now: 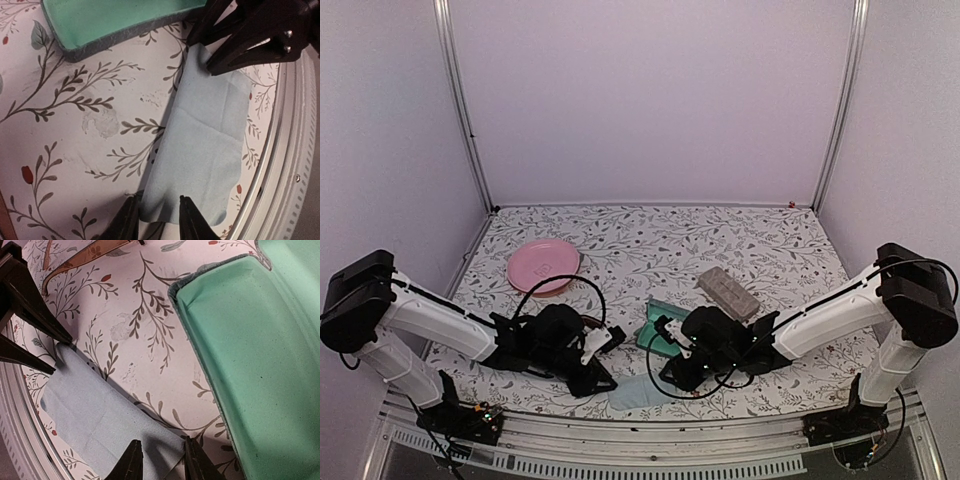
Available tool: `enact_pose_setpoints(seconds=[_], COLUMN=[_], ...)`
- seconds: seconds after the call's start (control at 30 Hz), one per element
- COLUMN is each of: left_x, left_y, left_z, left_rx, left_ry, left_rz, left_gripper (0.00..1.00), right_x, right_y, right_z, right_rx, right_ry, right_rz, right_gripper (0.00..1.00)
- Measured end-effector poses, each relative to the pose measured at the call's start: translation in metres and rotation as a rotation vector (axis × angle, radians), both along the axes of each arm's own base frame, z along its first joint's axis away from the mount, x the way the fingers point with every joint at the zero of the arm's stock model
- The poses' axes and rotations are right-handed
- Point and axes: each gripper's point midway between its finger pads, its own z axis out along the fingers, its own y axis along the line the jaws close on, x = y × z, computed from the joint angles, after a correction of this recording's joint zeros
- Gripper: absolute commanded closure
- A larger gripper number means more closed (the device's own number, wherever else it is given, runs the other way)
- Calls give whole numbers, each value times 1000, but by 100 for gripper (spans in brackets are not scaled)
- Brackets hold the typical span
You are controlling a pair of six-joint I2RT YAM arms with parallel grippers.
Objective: Organize the sunglasses
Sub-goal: Pick up the folded cleaning cloth from the center of the board.
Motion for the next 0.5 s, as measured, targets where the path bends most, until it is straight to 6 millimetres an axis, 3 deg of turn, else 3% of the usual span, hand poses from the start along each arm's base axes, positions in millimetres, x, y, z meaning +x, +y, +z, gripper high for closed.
enact_pose_setpoints(seconds=[0.5], left_x=[-2], left_y=[1], left_z=[-2], left_rx=[7], left_ry=[11], left_rz=[-5], left_gripper=[93], right_x=[2], right_y=[-1], right_z=[0], right_rx=[22], right_ry=[22], right_rz=[-11], right_gripper=[73])
